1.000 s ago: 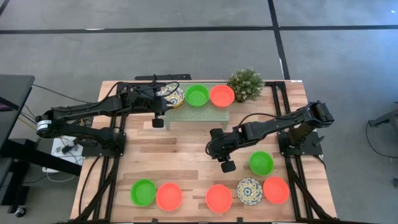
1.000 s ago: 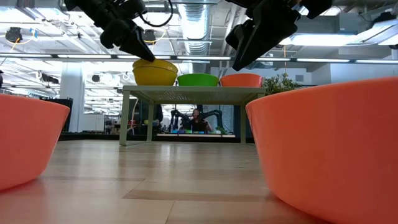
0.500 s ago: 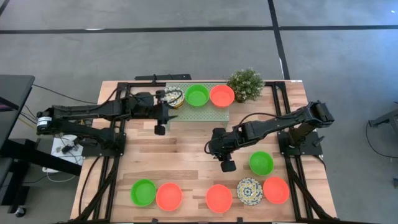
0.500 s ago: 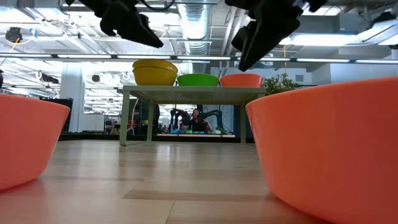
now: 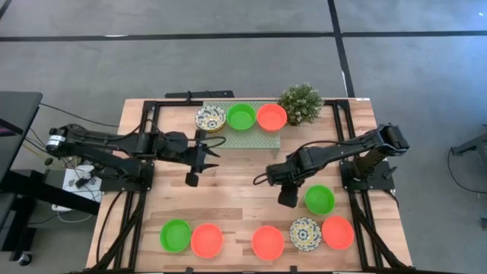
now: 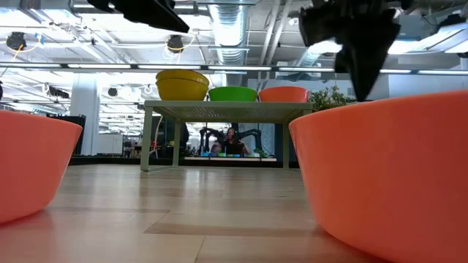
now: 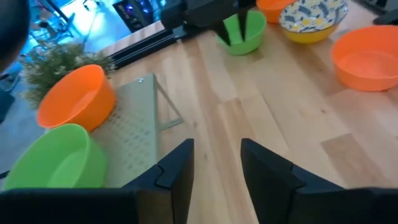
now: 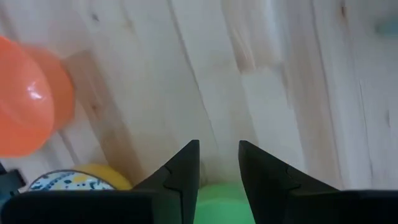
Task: Pick & Place Mini bowls
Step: Stack the green bowl on the green bowl on the shelf
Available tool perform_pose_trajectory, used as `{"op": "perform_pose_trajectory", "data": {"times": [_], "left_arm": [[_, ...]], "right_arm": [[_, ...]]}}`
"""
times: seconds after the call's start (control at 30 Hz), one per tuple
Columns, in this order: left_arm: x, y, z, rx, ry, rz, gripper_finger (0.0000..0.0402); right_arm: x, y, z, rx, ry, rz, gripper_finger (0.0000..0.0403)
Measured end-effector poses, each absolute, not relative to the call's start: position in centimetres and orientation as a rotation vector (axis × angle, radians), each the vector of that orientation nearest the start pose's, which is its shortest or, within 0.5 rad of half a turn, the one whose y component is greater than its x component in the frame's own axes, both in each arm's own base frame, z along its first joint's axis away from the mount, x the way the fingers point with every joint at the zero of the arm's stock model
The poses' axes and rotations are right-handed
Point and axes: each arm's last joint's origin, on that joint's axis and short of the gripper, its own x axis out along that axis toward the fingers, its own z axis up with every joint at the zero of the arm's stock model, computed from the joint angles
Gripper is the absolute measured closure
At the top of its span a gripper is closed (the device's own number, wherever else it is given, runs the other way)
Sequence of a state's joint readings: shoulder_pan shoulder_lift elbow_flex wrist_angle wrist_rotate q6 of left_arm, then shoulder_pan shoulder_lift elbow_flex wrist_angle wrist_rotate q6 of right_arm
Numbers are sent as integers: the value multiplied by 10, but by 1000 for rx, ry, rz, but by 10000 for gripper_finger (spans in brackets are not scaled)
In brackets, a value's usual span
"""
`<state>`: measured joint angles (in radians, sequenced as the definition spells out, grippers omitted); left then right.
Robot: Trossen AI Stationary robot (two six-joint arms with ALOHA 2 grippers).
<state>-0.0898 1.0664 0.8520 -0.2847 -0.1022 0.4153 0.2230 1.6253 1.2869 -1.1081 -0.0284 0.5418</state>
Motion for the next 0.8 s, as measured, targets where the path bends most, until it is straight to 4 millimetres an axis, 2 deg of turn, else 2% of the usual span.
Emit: {"op": "perform_pose_trajectory", "data": {"times": [0.13, 0.27, 0.43, 0.63, 0.8], "left_arm": [[228, -22, 293, 422, 507, -103, 270], [227, -22, 291, 409, 525, -104, 270], [225, -22, 281, 409, 557, -109, 271], [223, -22, 264, 412, 597, -116, 271], [222, -22, 260, 412, 605, -117, 271]], "right_arm": [[282, 66, 246, 335, 1517, -270, 295], [274, 73, 247, 270, 1562, -292, 295], [263, 97, 250, 104, 1519, -281, 295], [250, 128, 251, 161, 1477, -313, 295], [242, 141, 251, 175, 1450, -368, 295]]}}
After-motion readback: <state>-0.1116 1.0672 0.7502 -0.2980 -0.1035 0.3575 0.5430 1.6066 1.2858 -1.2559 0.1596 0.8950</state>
